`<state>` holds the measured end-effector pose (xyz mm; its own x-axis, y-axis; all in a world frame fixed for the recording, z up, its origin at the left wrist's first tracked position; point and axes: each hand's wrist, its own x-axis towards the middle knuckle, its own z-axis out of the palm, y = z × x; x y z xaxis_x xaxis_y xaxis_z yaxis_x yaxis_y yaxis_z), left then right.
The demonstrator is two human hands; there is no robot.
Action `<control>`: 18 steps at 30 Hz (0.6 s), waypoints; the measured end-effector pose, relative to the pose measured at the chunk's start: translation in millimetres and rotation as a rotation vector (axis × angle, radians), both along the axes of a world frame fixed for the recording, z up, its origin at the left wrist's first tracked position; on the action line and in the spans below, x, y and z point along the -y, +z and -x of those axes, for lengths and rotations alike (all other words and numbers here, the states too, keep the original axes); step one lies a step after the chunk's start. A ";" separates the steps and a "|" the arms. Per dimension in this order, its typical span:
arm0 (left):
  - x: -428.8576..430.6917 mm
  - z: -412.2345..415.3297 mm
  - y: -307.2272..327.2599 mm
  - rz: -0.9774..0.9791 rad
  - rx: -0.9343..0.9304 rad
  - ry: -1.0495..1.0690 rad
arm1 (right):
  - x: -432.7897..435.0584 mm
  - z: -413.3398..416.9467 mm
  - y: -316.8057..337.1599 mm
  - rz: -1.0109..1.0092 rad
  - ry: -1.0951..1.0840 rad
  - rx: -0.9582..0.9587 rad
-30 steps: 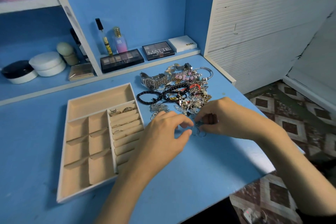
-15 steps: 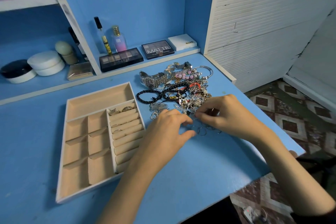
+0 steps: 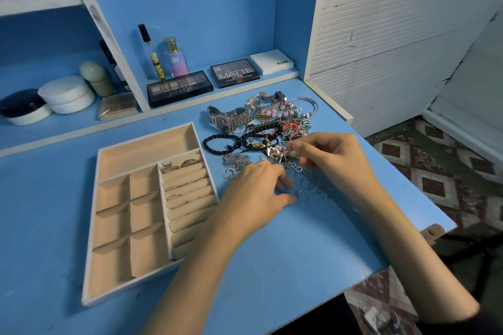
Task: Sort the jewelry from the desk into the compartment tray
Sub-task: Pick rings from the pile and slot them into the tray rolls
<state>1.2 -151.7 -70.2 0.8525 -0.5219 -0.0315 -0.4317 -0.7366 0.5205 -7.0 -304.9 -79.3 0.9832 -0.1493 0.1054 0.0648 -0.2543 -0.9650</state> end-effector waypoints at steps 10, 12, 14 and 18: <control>-10.1 13.4 5.7 0.285 -0.059 0.146 | -2.0 -0.8 -1.5 0.006 -0.014 0.014; -25.9 16.9 11.2 0.346 -0.018 0.204 | -2.9 -1.1 -1.2 -0.005 -0.010 0.025; -47.9 19.5 16.9 0.377 0.040 0.268 | -7.5 -2.5 1.6 -0.009 0.004 0.047; -98.2 21.3 23.5 0.366 0.199 0.410 | -34.7 -8.6 9.0 0.047 0.098 0.107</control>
<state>-20.1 -53.5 -46.7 0.9581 -0.0943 0.2704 -0.2647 -0.6520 0.7105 1.6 -270.2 -70.3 0.9756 -0.0451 0.2150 0.1935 -0.2865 -0.9383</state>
